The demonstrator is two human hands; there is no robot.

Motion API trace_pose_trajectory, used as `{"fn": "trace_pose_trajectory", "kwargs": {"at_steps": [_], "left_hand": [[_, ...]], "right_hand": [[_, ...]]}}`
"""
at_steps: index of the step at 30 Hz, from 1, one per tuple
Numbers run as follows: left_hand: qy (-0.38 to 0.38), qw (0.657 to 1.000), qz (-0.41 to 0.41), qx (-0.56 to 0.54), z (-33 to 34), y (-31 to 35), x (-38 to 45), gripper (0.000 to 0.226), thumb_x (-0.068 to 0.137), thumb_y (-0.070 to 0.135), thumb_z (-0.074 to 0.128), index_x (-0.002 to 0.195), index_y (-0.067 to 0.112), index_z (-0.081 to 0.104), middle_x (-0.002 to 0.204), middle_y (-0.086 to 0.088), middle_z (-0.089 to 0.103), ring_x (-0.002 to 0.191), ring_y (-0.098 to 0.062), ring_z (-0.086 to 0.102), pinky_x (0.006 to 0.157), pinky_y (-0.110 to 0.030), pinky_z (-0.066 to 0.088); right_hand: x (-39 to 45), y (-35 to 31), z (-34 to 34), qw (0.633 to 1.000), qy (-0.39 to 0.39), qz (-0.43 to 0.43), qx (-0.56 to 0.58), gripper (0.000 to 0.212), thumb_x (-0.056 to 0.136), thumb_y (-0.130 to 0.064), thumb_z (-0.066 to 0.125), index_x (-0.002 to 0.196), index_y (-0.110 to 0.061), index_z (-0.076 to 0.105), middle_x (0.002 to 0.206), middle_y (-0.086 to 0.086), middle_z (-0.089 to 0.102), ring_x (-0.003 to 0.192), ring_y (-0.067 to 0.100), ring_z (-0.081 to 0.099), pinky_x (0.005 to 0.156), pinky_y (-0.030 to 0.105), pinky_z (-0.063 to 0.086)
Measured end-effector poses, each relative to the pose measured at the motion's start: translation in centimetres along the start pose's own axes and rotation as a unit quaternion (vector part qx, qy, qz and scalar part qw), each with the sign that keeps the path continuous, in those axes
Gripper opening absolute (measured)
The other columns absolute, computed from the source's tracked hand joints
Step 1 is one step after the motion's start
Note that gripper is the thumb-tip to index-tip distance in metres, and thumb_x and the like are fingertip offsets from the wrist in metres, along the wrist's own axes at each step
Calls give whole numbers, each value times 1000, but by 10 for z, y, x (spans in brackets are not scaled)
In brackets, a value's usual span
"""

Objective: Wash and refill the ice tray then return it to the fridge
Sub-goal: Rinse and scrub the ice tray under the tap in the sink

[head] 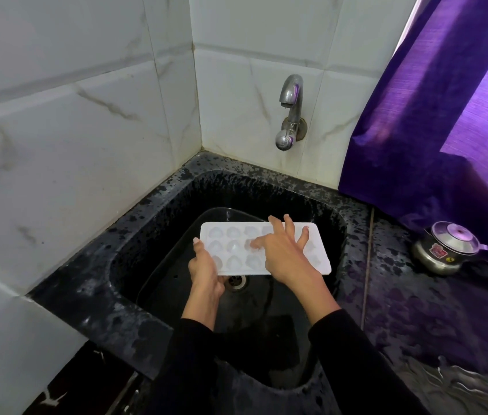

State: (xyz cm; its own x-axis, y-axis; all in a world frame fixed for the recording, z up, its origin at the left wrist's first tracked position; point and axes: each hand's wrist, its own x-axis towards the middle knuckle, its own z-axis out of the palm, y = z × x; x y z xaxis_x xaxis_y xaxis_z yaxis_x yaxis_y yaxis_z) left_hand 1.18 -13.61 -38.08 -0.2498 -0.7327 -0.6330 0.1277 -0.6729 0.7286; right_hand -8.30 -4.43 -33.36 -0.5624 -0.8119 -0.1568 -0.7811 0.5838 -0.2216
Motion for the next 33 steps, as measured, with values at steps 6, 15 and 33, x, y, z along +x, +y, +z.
{"fn": "trace_pose_trajectory", "kwargs": {"at_steps": [6,15,33], "left_hand": [[-2,1000,7,-3,2,0,-5,39,99,49,36,79,18,49,82,-7,64,73,-26,63,84,-49,54],[-4,1000,9,7,3,0,-6,40,98,50,36,79,17,49,82,-8,64,74,-26,64,83,-49,55],[-2,1000,11,14,5,-3,-7,41,97,51,37,82,17,52,90,-8,66,79,-28,66,83,-49,56]], "right_hand": [[-4,-3,-1,1000,-7,-3,-6,77,78,20,50,131,-36,56,160,11,5,146,37,-16,112,64,-11],[-6,-5,-7,999,-12,0,-33,76,80,19,49,134,-34,53,161,14,-2,145,39,-19,111,65,-11],[-8,-5,-7,1000,0,0,-31,65,81,17,51,125,-29,61,159,12,9,146,37,-15,111,66,-9]]}}
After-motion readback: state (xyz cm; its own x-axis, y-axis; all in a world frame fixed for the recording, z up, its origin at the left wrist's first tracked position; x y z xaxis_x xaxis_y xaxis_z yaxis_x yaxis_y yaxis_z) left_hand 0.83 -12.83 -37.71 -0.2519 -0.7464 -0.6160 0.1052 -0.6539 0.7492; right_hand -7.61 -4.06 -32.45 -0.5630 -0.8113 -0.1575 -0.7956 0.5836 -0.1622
